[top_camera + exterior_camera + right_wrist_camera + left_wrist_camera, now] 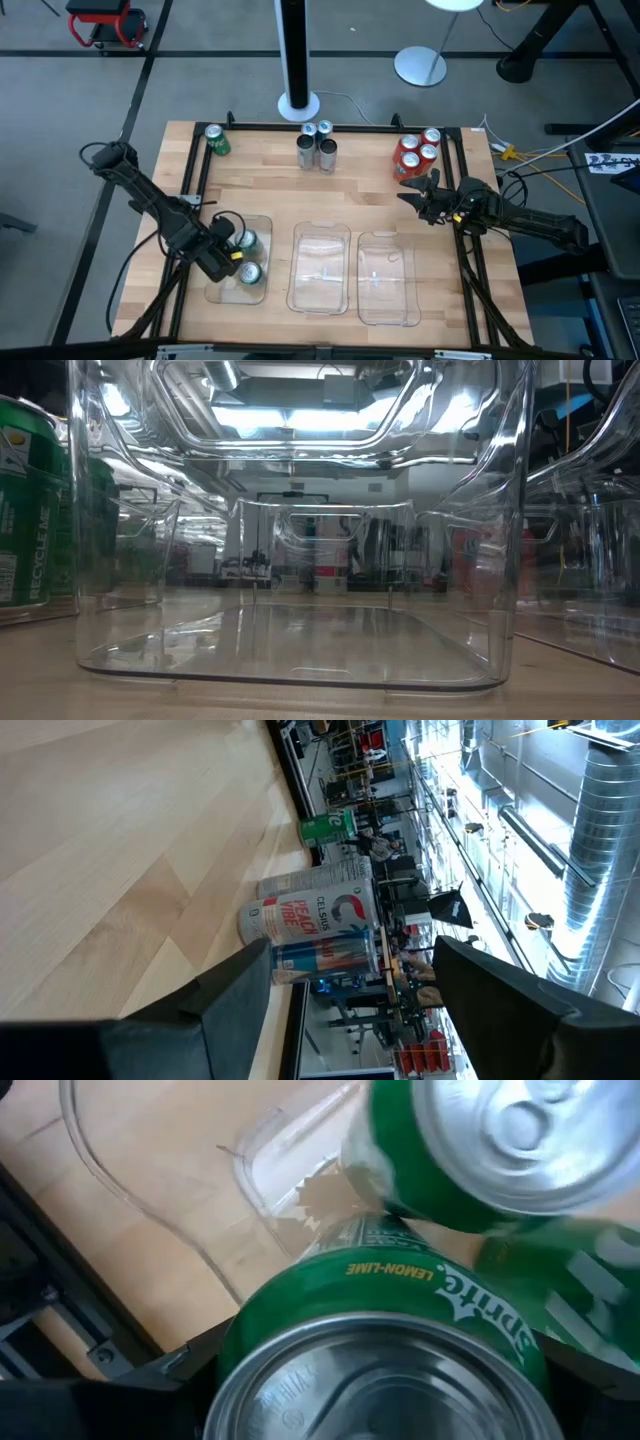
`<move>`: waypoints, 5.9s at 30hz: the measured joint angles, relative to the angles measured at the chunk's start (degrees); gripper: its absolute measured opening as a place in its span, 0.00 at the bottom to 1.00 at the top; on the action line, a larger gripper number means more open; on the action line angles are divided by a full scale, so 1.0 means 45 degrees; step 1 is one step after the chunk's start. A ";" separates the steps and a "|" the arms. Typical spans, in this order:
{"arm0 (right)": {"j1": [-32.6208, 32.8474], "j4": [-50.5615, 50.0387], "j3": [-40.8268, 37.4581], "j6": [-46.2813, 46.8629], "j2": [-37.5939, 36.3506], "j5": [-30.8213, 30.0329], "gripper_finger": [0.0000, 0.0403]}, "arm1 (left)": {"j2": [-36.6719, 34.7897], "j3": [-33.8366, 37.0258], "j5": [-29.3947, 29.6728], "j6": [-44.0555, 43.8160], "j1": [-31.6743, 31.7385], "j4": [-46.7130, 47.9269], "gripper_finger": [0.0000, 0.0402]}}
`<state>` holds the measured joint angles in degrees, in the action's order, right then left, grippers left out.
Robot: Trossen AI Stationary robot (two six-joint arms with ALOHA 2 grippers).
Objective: Sort soda cans
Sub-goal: Put the right green soda can into the left transparent bin, then put the green soda can into the left transparent bin
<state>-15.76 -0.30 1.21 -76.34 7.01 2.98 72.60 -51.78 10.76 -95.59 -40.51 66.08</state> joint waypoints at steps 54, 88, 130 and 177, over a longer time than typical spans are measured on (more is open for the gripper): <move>0.0001 -0.0051 0.0000 0.0223 0.0002 0.0136 0.69 | -0.0092 -0.2297 0.0735 0.4395 0.4549 0.4979 0.91; 0.0000 0.0375 -0.0053 -0.0094 0.0000 -0.0115 0.69 | -0.0228 -0.4268 0.4596 1.1680 1.2963 0.1175 0.91; 0.0003 0.0284 -0.0126 -0.0146 0.0023 -0.0189 0.69 | 0.2721 -0.4223 0.5378 1.3439 2.0612 0.0300 0.91; -0.0002 0.0274 -0.0170 -0.0107 0.0087 -0.0189 0.69 | 0.5285 -0.3660 0.5427 1.4352 2.1259 -0.0574 0.91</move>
<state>-15.77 0.93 0.45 -76.82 7.40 2.13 96.38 -68.25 35.18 -31.00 55.16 63.50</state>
